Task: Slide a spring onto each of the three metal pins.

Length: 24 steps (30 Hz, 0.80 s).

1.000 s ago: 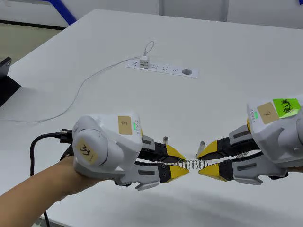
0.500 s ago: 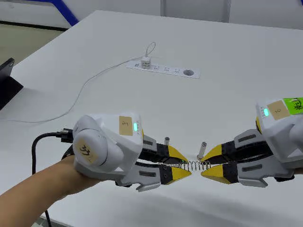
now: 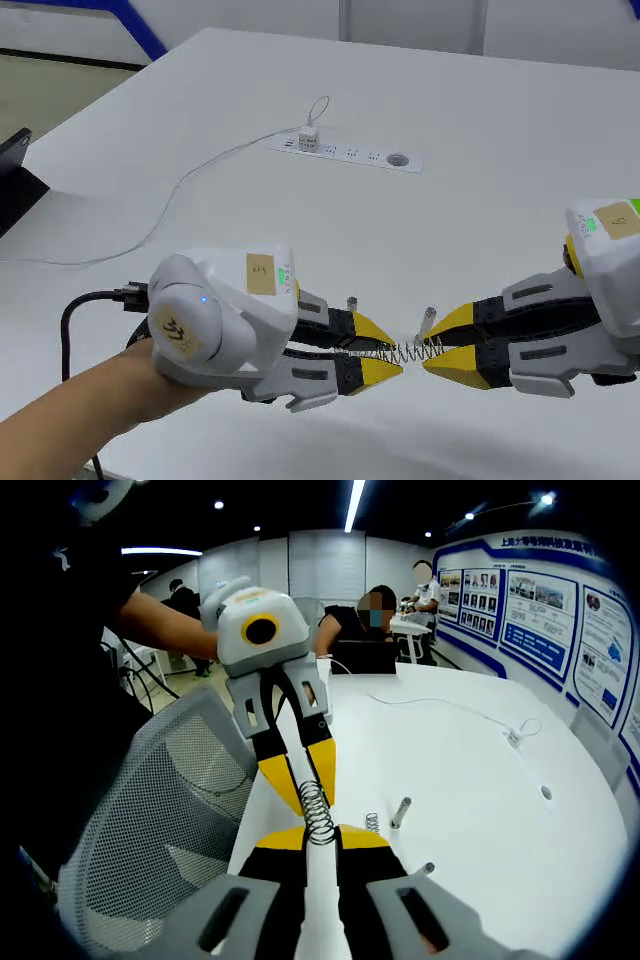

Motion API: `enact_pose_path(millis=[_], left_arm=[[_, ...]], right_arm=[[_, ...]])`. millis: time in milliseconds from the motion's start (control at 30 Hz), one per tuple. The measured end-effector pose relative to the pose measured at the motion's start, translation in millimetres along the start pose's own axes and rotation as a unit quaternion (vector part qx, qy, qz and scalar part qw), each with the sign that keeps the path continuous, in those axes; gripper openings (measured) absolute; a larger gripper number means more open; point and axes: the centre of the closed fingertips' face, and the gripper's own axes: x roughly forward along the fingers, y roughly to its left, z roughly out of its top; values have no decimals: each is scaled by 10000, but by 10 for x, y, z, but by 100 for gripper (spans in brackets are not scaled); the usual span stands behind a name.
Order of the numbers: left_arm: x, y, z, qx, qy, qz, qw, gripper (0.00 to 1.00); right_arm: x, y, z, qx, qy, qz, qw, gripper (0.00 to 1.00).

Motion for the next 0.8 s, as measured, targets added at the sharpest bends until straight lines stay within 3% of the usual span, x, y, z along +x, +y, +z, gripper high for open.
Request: enact_pose_path(millis=[800], left_arm=[[19, 3, -28, -89, -3, 46, 9999, 9]], right_arm=[[-10, 27, 187, 387, -459, 34, 9982, 11]])
